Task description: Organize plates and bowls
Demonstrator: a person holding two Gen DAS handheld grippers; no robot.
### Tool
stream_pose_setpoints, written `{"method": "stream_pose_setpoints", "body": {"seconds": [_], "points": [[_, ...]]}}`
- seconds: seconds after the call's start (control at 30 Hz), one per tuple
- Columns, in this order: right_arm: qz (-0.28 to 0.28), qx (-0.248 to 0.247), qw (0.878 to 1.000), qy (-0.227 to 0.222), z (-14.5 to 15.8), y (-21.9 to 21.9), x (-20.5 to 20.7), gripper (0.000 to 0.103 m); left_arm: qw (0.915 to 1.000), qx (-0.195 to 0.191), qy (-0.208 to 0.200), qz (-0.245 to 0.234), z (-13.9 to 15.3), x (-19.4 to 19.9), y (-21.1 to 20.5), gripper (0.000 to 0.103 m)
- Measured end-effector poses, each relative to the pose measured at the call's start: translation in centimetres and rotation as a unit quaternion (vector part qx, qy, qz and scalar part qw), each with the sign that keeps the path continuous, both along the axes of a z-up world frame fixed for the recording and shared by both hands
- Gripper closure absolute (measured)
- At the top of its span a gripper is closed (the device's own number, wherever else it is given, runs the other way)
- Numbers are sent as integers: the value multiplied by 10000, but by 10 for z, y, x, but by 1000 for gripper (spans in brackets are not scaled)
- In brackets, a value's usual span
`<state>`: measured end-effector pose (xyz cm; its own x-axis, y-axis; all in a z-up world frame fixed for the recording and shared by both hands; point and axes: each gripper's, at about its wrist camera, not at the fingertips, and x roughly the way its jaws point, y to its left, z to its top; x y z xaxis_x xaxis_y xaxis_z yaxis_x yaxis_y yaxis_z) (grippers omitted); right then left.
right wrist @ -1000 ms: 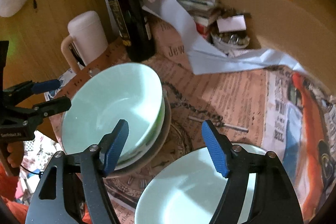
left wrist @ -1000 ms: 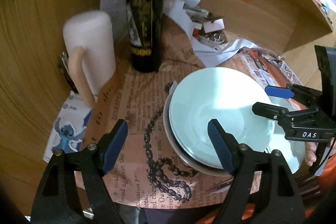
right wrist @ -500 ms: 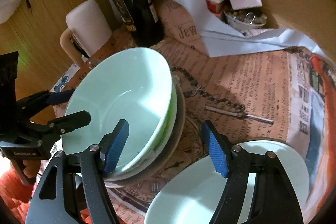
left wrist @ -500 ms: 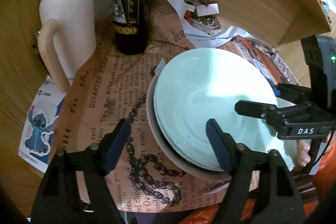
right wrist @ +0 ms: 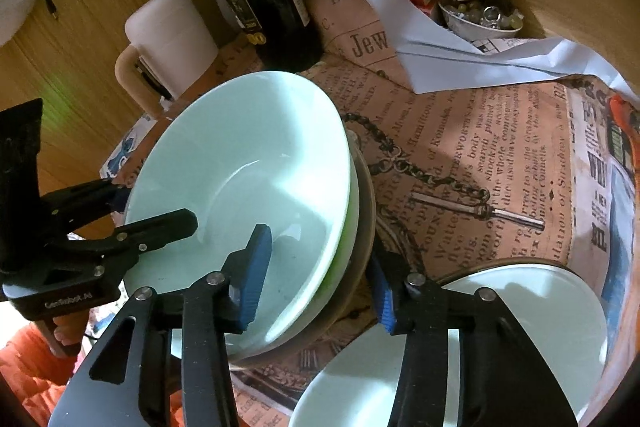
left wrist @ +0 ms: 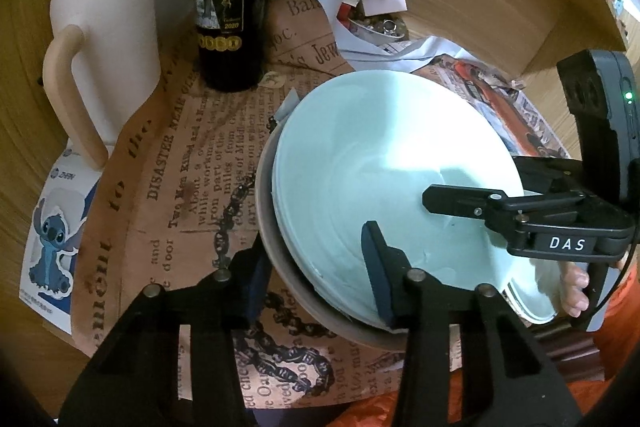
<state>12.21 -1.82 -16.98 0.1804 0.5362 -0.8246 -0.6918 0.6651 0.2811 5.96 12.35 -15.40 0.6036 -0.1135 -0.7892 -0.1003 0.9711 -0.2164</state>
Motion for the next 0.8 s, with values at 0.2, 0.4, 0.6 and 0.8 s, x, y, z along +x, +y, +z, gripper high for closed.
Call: {"method": "stream_pose_setpoints", "body": {"seconds": [0.2,0.4,0.6,0.8], "points": [[-133,-26,9998,-125,2,-1,-1,66,9993,358,-16,83,2,-1,-9,60],[-255,124,9996,-6,2,-6,5,70,9992,371,2,145,4,-1,-9,60],[-317,130,9993,-121,8,-9,1,73,9994,276,-41,202,8,0,-6,60],[-434,287,9986,-112,15,-15,3,73,9992,277,-169,231,16,-1,-9,60]]}}
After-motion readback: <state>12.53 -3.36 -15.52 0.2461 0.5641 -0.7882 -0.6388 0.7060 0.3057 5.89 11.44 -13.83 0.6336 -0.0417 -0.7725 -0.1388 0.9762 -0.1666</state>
